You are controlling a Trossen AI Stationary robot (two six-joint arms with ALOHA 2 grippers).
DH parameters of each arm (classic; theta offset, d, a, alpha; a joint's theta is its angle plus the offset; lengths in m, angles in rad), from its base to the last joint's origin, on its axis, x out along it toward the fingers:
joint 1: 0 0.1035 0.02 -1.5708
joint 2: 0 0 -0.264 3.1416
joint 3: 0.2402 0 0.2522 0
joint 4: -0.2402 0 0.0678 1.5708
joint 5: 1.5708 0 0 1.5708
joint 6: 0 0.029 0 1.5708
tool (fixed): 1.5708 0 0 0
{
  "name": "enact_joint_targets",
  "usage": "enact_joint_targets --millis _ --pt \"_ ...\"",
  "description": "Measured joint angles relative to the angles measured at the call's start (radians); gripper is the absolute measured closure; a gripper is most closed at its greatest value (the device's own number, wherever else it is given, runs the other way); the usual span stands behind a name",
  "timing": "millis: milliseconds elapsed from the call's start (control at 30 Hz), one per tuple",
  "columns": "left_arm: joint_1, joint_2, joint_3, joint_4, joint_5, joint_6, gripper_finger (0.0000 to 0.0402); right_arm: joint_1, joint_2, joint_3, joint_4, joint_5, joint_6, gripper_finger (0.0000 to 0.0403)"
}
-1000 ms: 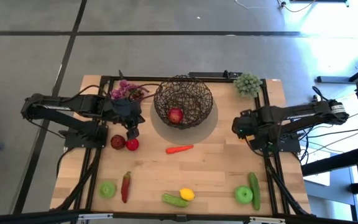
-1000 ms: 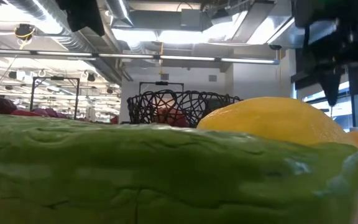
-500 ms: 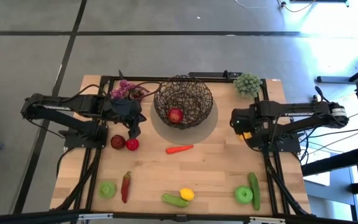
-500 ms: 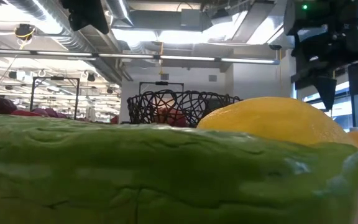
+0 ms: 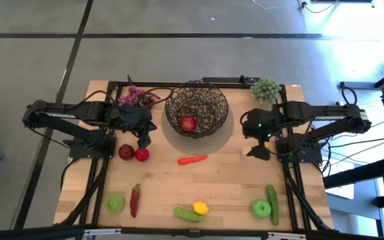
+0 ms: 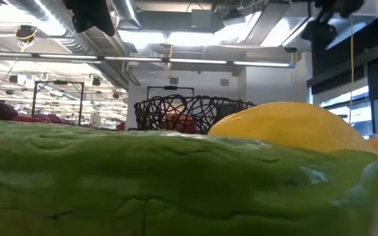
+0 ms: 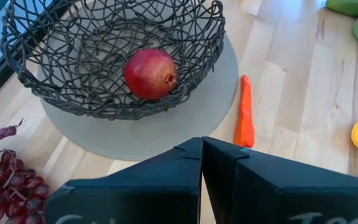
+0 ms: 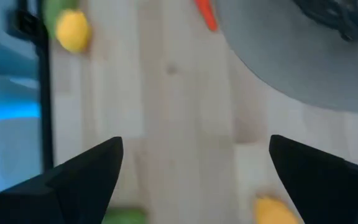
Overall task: Build produce basket
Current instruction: Put the bottom lemon into the wire basket
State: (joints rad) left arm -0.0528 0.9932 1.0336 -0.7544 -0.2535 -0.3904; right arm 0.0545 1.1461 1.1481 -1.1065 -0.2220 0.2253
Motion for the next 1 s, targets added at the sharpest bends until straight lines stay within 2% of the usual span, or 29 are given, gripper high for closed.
enact_joint_targets --millis 200,333,633,1000 --pt "-0.013 0.000 0.000 -0.001 0.000 0.014 0.0401 0.159 0.183 0.077 0.097 0.039 0.189 0.0003" --pt "-0.049 0.000 0.000 -0.002 0.008 0.039 0.0401 0.212 0.302 0.138 0.157 0.070 0.347 0.0003" --pt "-0.172 0.000 0.000 -0.002 0.006 0.091 0.0401 0.324 0.517 0.240 0.251 0.178 0.543 0.0003" --pt "-0.289 0.000 0.000 0.012 -0.026 0.036 0.0401 0.394 0.757 0.335 0.404 0.142 0.693 0.0003"
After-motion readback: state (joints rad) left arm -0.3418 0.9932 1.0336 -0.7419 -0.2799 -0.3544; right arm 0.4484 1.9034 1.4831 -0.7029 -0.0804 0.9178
